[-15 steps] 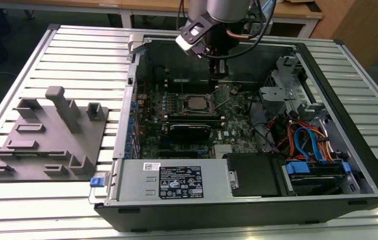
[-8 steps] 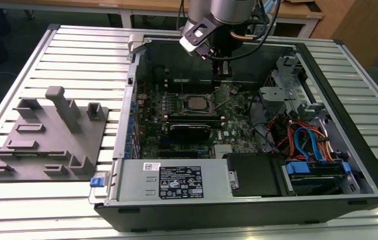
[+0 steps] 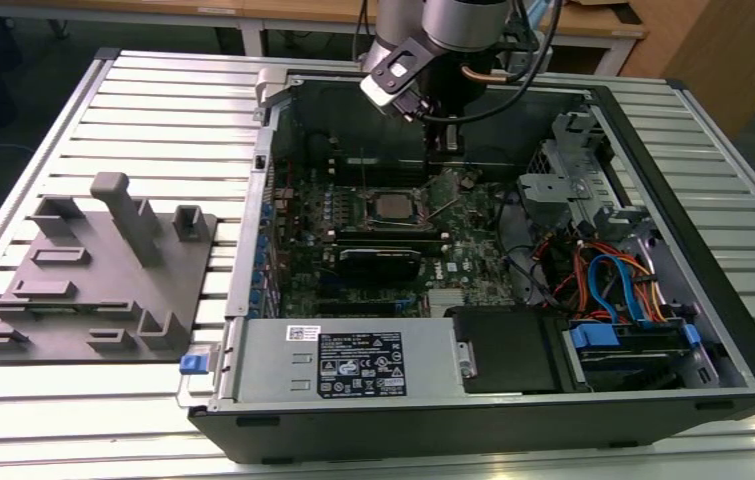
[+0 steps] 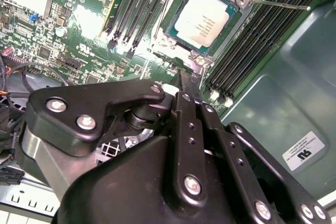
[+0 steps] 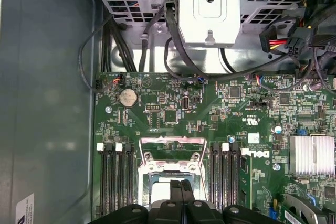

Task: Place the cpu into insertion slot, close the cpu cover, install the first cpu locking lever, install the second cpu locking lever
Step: 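Close the cpu cover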

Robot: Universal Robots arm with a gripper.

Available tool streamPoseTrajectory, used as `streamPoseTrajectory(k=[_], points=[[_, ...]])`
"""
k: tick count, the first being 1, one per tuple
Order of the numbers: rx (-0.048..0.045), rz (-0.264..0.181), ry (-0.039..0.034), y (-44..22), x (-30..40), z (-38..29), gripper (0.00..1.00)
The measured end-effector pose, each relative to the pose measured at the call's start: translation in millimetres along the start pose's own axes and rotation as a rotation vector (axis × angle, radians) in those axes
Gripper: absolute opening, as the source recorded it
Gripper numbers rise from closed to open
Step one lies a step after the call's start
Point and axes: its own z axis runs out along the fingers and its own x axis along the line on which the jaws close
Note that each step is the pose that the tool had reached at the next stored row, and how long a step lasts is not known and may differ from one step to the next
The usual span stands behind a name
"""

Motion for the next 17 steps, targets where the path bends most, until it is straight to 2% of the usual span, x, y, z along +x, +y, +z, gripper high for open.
streamPoseTrajectory(k=[17], points=[[0.0000, 0.000, -0.0001, 9.2, 0.1, 0.2, 0.10]])
